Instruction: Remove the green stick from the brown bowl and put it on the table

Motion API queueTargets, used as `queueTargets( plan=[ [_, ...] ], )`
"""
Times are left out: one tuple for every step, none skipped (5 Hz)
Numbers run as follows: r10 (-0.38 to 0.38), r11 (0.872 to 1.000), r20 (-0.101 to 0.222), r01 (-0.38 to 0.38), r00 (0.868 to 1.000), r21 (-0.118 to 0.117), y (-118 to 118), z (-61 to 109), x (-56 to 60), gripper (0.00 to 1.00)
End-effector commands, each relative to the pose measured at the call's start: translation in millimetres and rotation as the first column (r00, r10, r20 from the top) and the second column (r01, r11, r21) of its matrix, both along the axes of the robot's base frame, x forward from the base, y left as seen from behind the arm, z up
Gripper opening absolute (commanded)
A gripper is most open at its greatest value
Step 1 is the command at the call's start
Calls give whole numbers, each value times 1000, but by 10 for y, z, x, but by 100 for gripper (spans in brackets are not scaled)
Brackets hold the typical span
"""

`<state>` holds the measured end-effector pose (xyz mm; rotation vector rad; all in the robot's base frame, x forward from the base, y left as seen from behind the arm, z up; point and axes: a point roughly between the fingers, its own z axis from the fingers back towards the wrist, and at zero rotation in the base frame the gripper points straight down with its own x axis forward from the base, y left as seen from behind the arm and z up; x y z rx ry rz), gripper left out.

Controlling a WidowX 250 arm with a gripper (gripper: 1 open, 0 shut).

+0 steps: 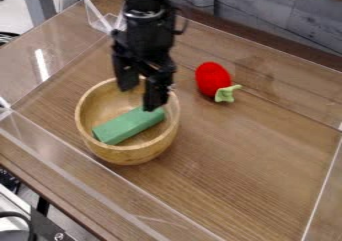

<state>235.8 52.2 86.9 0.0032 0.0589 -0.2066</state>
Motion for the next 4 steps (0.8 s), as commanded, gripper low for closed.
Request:
queueTargets(
  plan=[
    [-3, 1000, 69, 3, 998, 4, 78, -11, -22, 100],
    [42, 999, 87, -40, 995, -13, 4, -23, -31, 100],
    [81, 996, 90, -79, 993, -30, -75, -32, -21, 100],
    [92, 996, 94, -90, 991, -31, 6, -149, 15, 100]
  ],
)
